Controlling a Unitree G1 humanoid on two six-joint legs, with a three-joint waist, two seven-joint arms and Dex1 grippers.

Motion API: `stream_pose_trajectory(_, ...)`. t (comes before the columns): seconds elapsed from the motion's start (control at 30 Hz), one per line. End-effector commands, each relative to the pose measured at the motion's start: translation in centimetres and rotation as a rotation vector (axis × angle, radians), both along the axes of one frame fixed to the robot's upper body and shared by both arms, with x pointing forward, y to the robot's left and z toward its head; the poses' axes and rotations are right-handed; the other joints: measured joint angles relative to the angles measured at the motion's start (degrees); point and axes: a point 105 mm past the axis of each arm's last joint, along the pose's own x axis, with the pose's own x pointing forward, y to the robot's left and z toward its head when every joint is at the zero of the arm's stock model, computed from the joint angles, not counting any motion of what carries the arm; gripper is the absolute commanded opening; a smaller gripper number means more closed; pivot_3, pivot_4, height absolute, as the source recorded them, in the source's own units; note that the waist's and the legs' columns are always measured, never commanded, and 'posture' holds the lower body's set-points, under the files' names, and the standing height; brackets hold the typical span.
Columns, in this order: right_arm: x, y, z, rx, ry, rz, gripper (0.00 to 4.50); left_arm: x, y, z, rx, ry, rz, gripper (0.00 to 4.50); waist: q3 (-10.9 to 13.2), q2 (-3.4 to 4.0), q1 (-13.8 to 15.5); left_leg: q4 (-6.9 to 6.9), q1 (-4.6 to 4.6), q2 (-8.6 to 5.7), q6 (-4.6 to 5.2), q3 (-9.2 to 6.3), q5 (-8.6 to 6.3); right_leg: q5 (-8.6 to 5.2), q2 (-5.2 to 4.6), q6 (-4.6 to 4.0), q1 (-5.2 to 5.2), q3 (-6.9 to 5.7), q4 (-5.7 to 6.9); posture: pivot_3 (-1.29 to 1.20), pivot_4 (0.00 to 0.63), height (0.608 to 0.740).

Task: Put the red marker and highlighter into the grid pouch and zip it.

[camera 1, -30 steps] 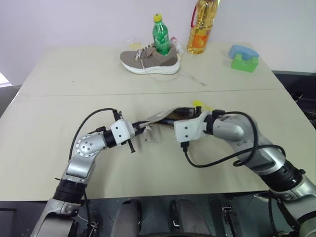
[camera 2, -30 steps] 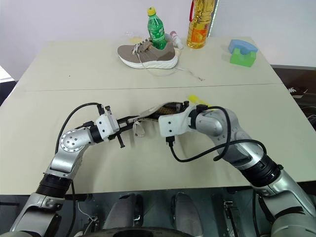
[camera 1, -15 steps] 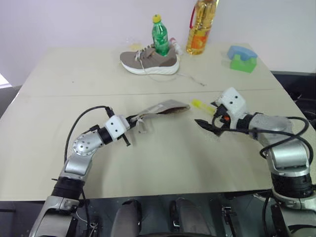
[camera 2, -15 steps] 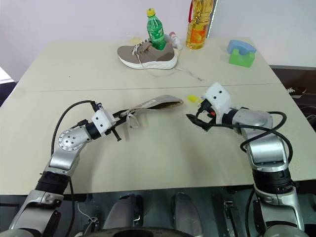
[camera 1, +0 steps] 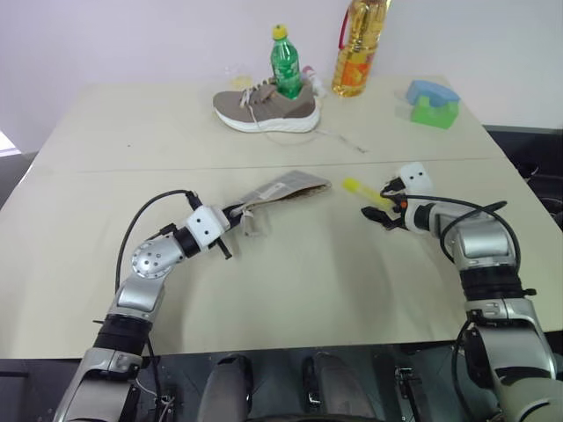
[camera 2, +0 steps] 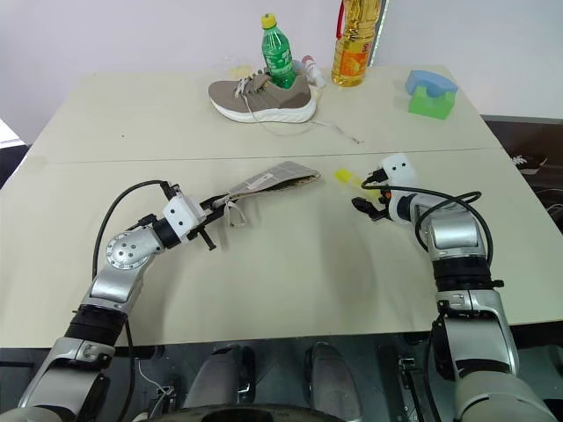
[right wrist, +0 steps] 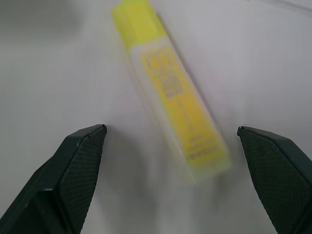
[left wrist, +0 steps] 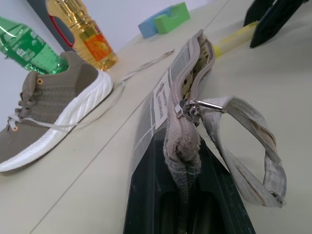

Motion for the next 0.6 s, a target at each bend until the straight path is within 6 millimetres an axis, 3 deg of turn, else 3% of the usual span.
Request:
stream_pose_trajectory(0.03,0.1,0.5,0.8,0.07,-0.016,0.014,3.21,0.0,0.5,1.2,-0.016,-0.046,0.019,0.0,0.0,0.0,0.04,0.0,0.0,0.0,0.0,0.0,0.0,0.0,0.0,0.0,0.0,0.0,0.01,0.0,0.15,0.74)
stream_pose_trajectory(0.2,-0.5,1.2,1.5,0.046,-0.054,0.046,0.84,0.1,0.6,1.3,-0.032,-0.043,0.032,0.0,0.0,0.0,0.09,-0.01,-0.01,0.01,0.0,-0.05,0.0,0.0,-0.01,0.0,0.0,0.0,0.0,0.0,0.15,0.74)
stream_pose_trajectory(0.33,-1.9,1.7,3.9,-0.044,-0.134,0.073,0.84,0.4,0.7,1.5,-0.034,-0.042,0.036,0.0,0.01,0.02,0.15,-0.01,-0.03,0.01,0.0,-0.1,0.0,0.0,-0.03,0.0,-0.04,0.01,0.01,0.0,0.15,0.74)
stream_pose_trajectory(0.43,-4.4,3.0,6.2,-0.261,-0.269,0.225,0.84,0.7,0.9,1.8,-0.051,-0.042,0.044,0.0,0.03,0.05,0.25,-0.01,-0.09,0.01,0.0,-0.14,0.0,0.0,-0.05,0.0,-0.09,0.01,0.01,0.0,0.15,0.74)
stream_pose_trajectory(0.6,-7.8,5.4,7.4,-0.355,-0.341,0.405,0.84,0.8,0.5,1.9,-0.061,-0.036,0.019,0.0,0.02,0.04,0.07,-0.01,-0.06,-0.02,0.0,-0.17,0.0,-0.02,-0.02,0.03,-0.05,0.0,-0.02,0.0,0.15,0.74)
